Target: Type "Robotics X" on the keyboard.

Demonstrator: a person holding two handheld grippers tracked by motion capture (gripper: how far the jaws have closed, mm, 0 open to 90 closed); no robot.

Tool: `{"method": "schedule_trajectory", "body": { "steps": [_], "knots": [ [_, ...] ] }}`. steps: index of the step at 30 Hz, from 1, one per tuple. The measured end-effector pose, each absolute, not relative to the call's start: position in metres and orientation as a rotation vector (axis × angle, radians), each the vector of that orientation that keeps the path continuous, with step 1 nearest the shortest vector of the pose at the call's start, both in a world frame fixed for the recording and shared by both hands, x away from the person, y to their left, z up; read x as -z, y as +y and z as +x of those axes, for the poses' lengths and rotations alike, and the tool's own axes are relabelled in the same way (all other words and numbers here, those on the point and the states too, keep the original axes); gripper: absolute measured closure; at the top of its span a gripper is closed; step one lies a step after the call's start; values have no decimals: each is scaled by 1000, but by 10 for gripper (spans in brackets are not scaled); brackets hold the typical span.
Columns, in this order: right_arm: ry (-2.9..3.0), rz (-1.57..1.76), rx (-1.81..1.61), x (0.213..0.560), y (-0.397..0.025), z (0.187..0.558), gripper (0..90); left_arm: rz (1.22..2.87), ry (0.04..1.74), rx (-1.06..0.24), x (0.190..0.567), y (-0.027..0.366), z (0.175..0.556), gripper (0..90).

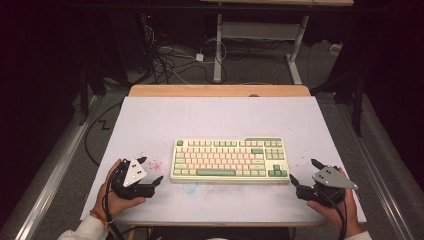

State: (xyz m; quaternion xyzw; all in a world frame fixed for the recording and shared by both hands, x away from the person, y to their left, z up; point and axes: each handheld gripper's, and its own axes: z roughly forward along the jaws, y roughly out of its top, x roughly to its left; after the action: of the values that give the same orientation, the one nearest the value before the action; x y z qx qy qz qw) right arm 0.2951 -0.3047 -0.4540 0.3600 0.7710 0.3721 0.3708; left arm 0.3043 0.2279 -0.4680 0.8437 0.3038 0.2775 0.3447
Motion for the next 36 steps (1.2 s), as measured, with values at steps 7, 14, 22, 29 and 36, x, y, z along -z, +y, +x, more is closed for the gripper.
{"method": "schedule_trajectory", "body": {
  "steps": [7, 14, 22, 29, 36],
  "knots": [
    [1974, 920, -961, 452, -304, 293, 203, 2189, 785, -726, 467, 229, 301, 179],
    [1996, 899, -1002, 449, -304, 291, 299, 2193, 787, -719, 469, 230, 301, 179],
    [2079, 868, -1025, 437, -293, 298, 694, 2203, 784, -726, 468, 228, 300, 180],
    [2201, 826, -1060, 429, -275, 313, 899, 2207, 784, -725, 469, 227, 300, 181],
    [2273, 776, -1032, 427, -250, 330, 900, 2214, 781, -721, 470, 227, 300, 181]
  ]
}}
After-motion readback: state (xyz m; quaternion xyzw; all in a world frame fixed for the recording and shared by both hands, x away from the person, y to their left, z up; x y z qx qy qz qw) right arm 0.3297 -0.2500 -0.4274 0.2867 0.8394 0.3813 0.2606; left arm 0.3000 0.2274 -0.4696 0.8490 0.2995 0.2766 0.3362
